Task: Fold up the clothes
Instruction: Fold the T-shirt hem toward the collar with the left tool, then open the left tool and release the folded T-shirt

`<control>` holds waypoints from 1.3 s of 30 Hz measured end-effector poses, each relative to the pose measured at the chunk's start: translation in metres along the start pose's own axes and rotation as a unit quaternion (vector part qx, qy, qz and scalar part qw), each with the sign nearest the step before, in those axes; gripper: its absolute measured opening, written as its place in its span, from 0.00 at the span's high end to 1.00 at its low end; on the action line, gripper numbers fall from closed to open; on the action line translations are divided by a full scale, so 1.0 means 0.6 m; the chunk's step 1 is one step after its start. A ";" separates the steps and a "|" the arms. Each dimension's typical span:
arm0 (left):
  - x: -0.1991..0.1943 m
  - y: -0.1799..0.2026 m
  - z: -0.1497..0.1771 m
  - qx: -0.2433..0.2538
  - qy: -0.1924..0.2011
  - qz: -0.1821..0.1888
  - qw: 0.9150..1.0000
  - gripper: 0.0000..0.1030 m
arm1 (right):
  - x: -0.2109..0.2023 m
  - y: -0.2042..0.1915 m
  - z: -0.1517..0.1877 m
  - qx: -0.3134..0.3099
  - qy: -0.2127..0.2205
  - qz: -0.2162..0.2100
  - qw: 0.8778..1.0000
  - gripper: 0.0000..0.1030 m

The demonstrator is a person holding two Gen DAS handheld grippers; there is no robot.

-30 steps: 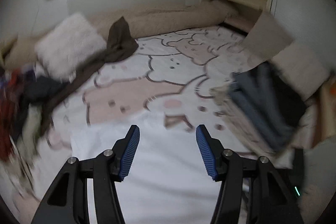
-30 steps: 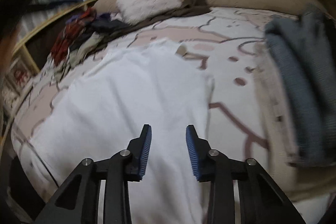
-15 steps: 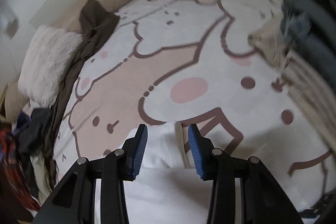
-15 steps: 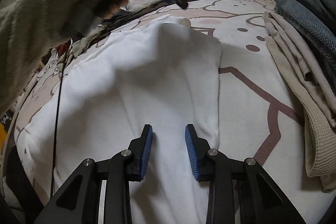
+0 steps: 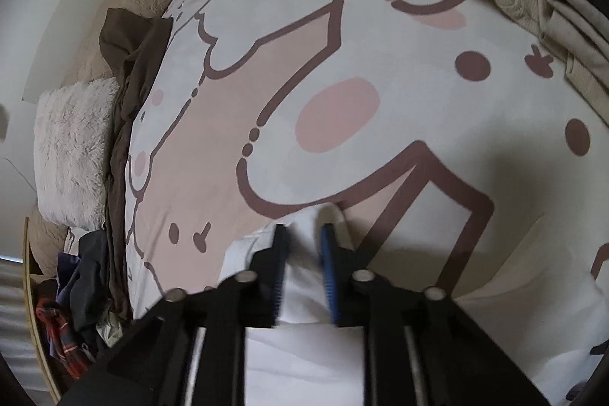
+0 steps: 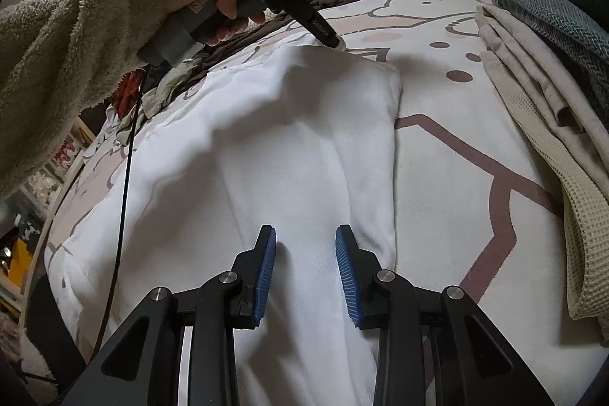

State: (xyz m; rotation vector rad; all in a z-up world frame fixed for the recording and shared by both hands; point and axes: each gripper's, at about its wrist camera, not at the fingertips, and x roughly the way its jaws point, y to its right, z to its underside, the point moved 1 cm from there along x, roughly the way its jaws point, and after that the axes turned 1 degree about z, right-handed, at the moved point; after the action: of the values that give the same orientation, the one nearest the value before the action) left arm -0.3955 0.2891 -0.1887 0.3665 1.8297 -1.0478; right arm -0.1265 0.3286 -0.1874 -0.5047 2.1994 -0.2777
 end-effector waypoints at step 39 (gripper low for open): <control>-0.114 -0.160 0.101 -0.298 0.127 0.157 0.933 0.38 | -0.099 0.038 -0.003 0.080 0.008 -0.045 0.996 0.68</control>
State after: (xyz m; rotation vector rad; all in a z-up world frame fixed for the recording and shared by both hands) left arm -0.3874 0.1976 -0.0931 0.4165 2.1243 -0.2029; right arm -0.1004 0.3756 -0.1530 -0.5139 2.1511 -0.5028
